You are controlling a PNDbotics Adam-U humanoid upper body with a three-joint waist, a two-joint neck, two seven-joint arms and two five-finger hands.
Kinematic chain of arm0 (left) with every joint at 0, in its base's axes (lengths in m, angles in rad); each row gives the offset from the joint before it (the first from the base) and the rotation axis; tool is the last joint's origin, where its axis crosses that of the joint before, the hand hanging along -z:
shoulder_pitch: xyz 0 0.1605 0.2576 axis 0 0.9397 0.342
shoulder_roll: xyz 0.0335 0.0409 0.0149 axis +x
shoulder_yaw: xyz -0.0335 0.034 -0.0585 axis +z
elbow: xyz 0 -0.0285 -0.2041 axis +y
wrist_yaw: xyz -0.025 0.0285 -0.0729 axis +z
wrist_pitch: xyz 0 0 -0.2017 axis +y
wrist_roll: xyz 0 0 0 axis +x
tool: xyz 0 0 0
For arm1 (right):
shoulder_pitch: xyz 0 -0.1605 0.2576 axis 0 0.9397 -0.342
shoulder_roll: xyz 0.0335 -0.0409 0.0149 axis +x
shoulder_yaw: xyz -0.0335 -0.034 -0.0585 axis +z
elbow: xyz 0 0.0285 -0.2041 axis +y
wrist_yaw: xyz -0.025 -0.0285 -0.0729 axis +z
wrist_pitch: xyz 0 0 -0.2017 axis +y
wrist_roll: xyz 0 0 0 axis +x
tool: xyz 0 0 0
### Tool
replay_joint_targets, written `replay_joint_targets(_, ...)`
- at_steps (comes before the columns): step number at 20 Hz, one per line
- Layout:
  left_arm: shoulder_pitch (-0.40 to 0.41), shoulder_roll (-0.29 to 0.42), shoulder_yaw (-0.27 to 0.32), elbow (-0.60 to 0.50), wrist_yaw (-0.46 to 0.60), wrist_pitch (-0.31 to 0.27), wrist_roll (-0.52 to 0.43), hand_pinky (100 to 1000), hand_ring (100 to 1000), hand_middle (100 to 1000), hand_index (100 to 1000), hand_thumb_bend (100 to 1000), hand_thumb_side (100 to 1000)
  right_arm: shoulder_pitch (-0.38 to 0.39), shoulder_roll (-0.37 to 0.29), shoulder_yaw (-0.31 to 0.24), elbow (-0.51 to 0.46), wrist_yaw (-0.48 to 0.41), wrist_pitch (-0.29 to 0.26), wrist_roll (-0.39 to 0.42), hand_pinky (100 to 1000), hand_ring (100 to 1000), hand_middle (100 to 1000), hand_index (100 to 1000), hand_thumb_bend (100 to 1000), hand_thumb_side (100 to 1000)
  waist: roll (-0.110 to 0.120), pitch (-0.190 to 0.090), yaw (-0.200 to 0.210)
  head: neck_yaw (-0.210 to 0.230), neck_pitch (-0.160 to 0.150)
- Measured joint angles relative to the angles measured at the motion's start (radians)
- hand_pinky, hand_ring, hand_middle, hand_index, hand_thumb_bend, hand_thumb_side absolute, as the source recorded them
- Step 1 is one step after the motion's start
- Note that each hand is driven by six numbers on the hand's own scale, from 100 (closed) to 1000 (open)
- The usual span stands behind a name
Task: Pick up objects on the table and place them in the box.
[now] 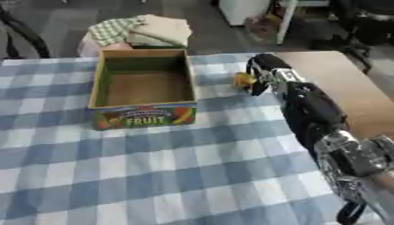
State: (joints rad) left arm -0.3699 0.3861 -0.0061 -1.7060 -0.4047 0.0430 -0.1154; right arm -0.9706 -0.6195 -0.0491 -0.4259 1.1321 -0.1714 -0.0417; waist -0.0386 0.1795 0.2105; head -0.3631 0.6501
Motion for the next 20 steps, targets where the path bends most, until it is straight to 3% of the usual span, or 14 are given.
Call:
replay_joint_targets(2,0.000,0.000,0.000,0.000,0.000,0.000,0.000,753,559,497,634,525,163,0.000,0.000,0.000,-0.011,-0.004,-0.003,-0.025,665,536,245,329,206,100,0.000,0.000,-0.001,0.000,0.000)
replay_joint_targets(3,0.000,0.000,0.000,0.000,0.000,0.000,0.000,753,560,497,634,522,168,0.000,0.000,0.000,-0.018,-0.007,-0.007,-0.032,665,534,245,328,144,111,0.000,0.000,-0.002,0.000,0.000)
replay_joint_targets(4,0.000,0.000,0.000,0.000,0.000,0.000,0.000,753,560,497,634,524,163,-0.001,0.000,0.000,-0.028,-0.011,-0.011,-0.037,666,534,244,328,200,100,0.000,0.000,-0.003,-0.001,0.000)
replay_joint_targets(6,0.000,0.000,0.000,0.000,0.000,0.000,0.000,753,560,497,634,525,162,-0.006,0.000,0.001,-0.054,-0.021,-0.023,-0.037,665,532,242,328,189,100,0.000,0.000,-0.004,-0.001,0.000)
replay_joint_targets(12,0.000,0.000,0.000,0.000,0.000,-0.001,-0.001,752,558,496,634,526,162,-0.028,0.021,0.018,-0.146,-0.062,-0.067,-0.002,664,525,237,326,167,100,-0.001,-0.003,0.001,-0.004,0.000)
replay_joint_targets(20,0.000,-0.006,-0.001,0.000,0.001,-0.004,-0.004,752,558,496,633,527,161,-0.061,0.095,0.056,-0.222,-0.104,-0.125,0.056,666,526,238,326,167,100,0.000,-0.011,0.021,-0.015,0.000)
